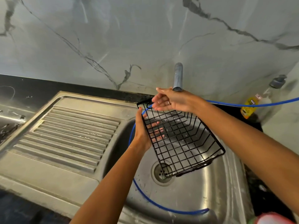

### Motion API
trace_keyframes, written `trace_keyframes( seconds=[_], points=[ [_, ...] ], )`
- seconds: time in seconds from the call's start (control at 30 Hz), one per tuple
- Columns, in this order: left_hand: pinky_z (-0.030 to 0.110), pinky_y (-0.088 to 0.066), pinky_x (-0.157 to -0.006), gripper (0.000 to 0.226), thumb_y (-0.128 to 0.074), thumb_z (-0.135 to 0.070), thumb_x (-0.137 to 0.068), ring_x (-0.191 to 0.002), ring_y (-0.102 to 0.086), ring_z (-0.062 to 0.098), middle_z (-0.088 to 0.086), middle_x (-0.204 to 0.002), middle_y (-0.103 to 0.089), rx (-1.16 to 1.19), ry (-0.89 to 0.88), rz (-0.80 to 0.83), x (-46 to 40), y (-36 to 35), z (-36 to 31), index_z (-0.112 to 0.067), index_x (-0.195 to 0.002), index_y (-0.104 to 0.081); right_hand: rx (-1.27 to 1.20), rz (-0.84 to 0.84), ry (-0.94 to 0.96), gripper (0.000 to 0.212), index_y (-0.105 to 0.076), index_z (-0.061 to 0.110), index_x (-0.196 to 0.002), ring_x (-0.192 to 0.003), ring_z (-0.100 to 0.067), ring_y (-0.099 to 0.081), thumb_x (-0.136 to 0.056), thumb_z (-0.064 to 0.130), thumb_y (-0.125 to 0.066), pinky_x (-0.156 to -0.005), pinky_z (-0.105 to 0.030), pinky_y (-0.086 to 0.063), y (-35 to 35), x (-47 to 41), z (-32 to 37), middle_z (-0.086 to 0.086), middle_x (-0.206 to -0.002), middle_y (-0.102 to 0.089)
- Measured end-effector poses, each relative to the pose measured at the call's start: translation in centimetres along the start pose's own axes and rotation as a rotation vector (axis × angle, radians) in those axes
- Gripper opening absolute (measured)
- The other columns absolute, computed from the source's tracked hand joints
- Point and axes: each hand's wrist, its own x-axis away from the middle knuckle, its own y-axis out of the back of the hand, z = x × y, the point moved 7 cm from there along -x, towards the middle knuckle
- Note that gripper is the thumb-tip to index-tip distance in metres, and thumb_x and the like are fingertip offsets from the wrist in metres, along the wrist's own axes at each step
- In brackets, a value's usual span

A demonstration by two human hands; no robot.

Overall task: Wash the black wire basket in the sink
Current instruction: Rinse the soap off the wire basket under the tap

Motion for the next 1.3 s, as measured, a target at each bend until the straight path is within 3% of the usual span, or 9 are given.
trace_keyframes(
  seconds=[0.17,0.27,0.5,0.67,0.8,0.9,1.1,1.23,1.3],
  points=[
    [0.050,-0.051,-0.093,0.062,-0.039,-0.078,-0.083,-0.101,-0.065,0.028,0.010,-0.104,-0.070,-0.077,-0.024,-0.043,0.7,-1.2,-0.2,-0.024,-0.099,-0.064,0.413,0.238,-0.293,0.050,-0.063,-0.006,-0.103,-0.082,-0.025,-0.070,-0.101,0.035,-0.035,-0.075,-0.029,-0.059,0.1,1.8,-1.3,-0.019,-0.088,-0.069],
    [0.056,-0.040,-0.104,0.103,-0.052,-0.096,-0.050,-0.127,-0.053,0.029,0.008,-0.141,-0.054,-0.131,-0.082,-0.067,-0.7,-1.1,0.1,-0.036,-0.135,-0.049,0.488,0.258,-0.319,0.050,-0.063,-0.005,-0.101,-0.082,-0.025,-0.070,-0.101,0.036,-0.036,-0.074,-0.028,-0.059,0.4,2.0,-1.2,-0.018,-0.087,-0.071],
    [0.057,-0.048,-0.094,0.118,-0.050,-0.102,-0.034,-0.118,-0.058,0.034,0.009,-0.132,-0.060,-0.207,-0.126,-0.095,-4.5,1.2,0.5,-0.033,-0.129,-0.059,0.335,-0.169,0.062,0.046,-0.063,-0.007,-0.103,-0.085,-0.025,-0.067,-0.101,0.032,-0.040,-0.080,-0.026,-0.057,2.5,-0.3,0.3,-0.026,-0.104,-0.066],
    [0.057,-0.052,-0.089,0.089,-0.047,-0.086,-0.057,-0.116,-0.057,0.035,0.011,-0.132,-0.056,-0.203,-0.208,-0.176,-0.5,1.0,-2.8,-0.038,-0.131,-0.042,0.735,0.178,-0.353,0.048,-0.065,-0.005,-0.099,-0.078,-0.028,-0.070,-0.102,0.034,-0.038,-0.081,-0.034,-0.057,1.4,1.3,-1.8,-0.021,-0.089,-0.071],
    [0.058,-0.045,-0.100,0.070,-0.048,-0.069,-0.085,-0.121,-0.051,0.034,0.013,-0.136,-0.049,-0.220,-0.322,-0.211,0.4,1.1,-4.3,-0.029,-0.140,-0.036,0.771,-0.067,-0.049,0.037,-0.067,0.004,-0.096,-0.088,-0.024,-0.069,-0.102,0.028,-0.040,-0.088,-0.038,-0.055,1.6,0.1,-0.4,-0.009,-0.088,-0.069],
    [0.057,-0.036,-0.109,0.074,-0.050,-0.065,-0.088,-0.132,-0.041,0.033,0.014,-0.148,-0.040,-0.358,-0.429,-0.248,0.8,1.2,-5.5,-0.029,-0.149,-0.027,0.732,-0.261,0.113,0.033,-0.068,0.014,-0.091,-0.096,-0.024,-0.067,-0.099,0.032,-0.041,-0.093,-0.044,-0.051,2.8,0.2,1.0,-0.003,-0.094,-0.070],
    [0.052,-0.040,-0.107,0.084,-0.065,-0.067,-0.077,-0.126,-0.047,0.032,0.013,-0.141,-0.048,-0.573,-0.558,-0.293,2.5,0.5,-7.4,-0.033,-0.146,-0.030,0.897,-0.032,-0.088,0.043,-0.062,-0.002,-0.113,-0.070,-0.012,-0.061,-0.102,0.032,-0.038,-0.057,-0.016,-0.053,1.5,1.4,-0.2,-0.017,-0.104,-0.068],
    [0.047,-0.037,-0.110,0.087,-0.070,-0.062,-0.076,-0.131,-0.044,0.027,0.007,-0.143,-0.049,-0.644,-0.597,-0.316,3.1,0.0,-7.8,-0.030,-0.147,-0.032,1.001,-0.231,0.117,0.043,-0.062,0.007,-0.115,-0.093,-0.019,-0.060,-0.101,0.038,-0.036,-0.086,-0.031,-0.046,2.1,2.1,1.3,-0.013,-0.111,-0.065],
    [0.048,-0.037,-0.111,0.090,-0.072,-0.062,-0.074,-0.131,-0.044,0.027,0.006,-0.143,-0.049,-0.660,-0.607,-0.312,3.3,-0.1,-7.8,-0.029,-0.147,-0.032,0.896,-0.181,0.073,0.041,-0.062,0.004,-0.112,-0.090,-0.020,-0.065,-0.102,0.035,-0.037,-0.082,-0.030,-0.050,2.2,2.1,0.9,-0.014,-0.107,-0.067]
  ],
)
